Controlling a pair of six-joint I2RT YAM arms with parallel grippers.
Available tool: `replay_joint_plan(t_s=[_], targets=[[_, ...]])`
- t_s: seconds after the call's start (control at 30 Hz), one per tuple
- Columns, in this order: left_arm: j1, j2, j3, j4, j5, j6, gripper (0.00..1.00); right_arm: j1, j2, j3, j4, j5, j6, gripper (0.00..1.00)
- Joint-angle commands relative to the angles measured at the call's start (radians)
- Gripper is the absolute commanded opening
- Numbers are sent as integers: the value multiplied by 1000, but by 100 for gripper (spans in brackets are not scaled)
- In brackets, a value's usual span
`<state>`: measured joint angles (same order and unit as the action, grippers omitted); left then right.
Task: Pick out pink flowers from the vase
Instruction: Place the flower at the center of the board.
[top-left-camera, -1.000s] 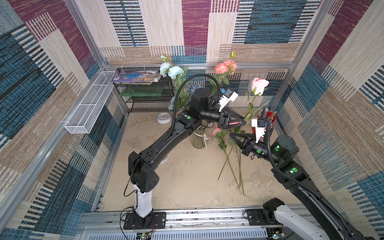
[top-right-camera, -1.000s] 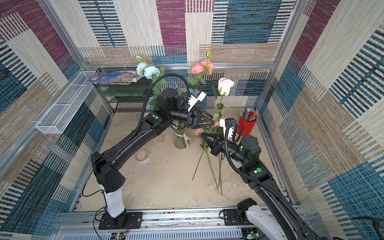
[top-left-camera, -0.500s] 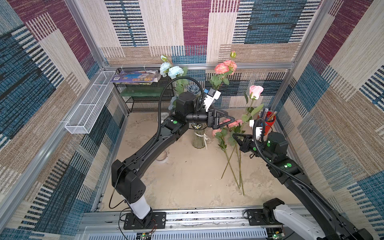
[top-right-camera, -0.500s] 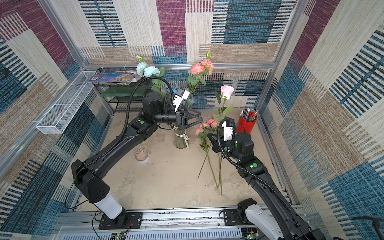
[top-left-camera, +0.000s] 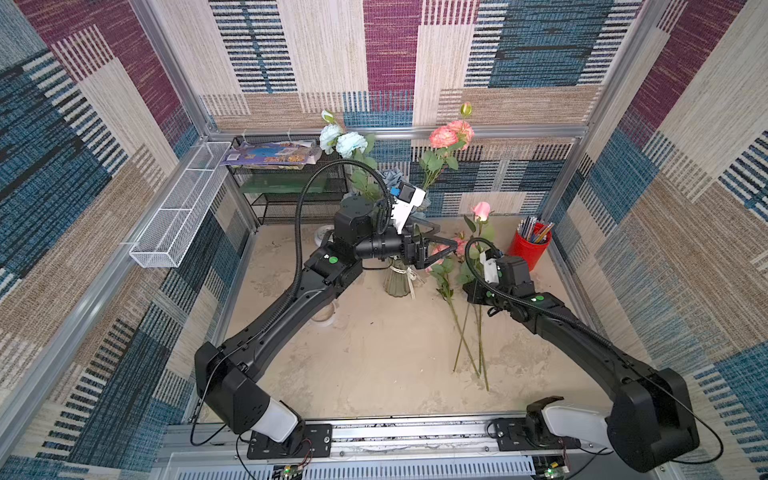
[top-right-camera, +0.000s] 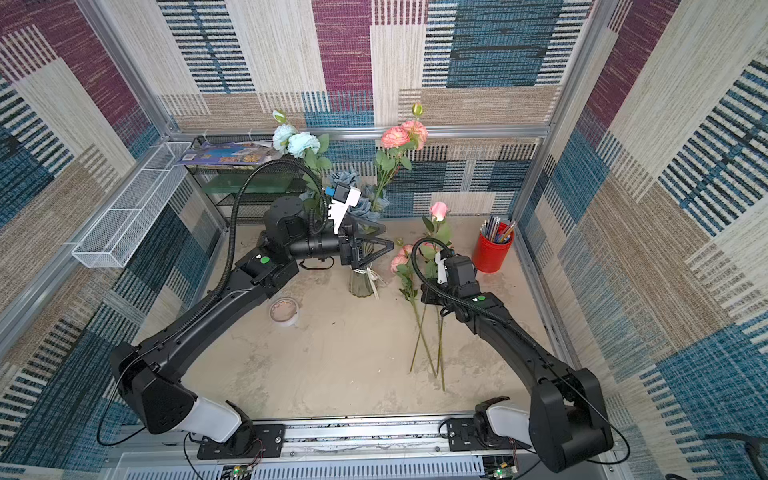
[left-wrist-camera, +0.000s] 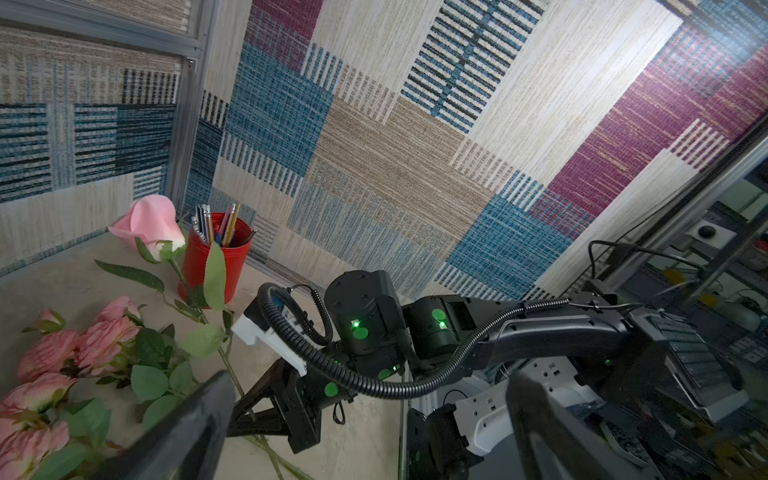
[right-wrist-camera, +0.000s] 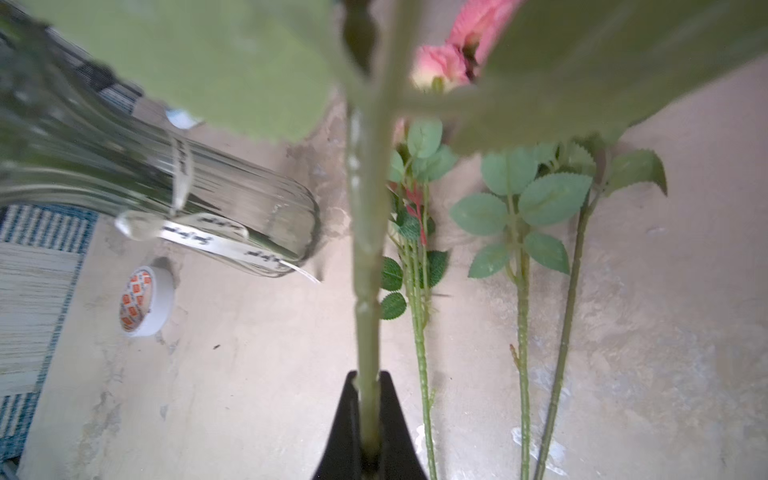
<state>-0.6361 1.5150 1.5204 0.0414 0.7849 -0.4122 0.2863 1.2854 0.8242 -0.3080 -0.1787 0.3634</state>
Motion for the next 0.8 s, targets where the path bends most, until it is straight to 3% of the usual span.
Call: replay_joint_plan(t_s=[0.0, 0.17, 0.4, 0.77], targets=[[1, -14, -18, 57, -30, 36, 100, 17, 69, 24, -13, 80, -30, 0], [1, -14, -18, 56, -29, 36, 100, 114, 211, 87, -56, 236, -48, 0], [1, -22, -17, 39, -30, 45, 100, 141, 372, 204, -97, 300, -59, 0], [-1, -33, -28, 32, -45, 64, 100, 181, 440, 245, -184, 436, -65, 0]])
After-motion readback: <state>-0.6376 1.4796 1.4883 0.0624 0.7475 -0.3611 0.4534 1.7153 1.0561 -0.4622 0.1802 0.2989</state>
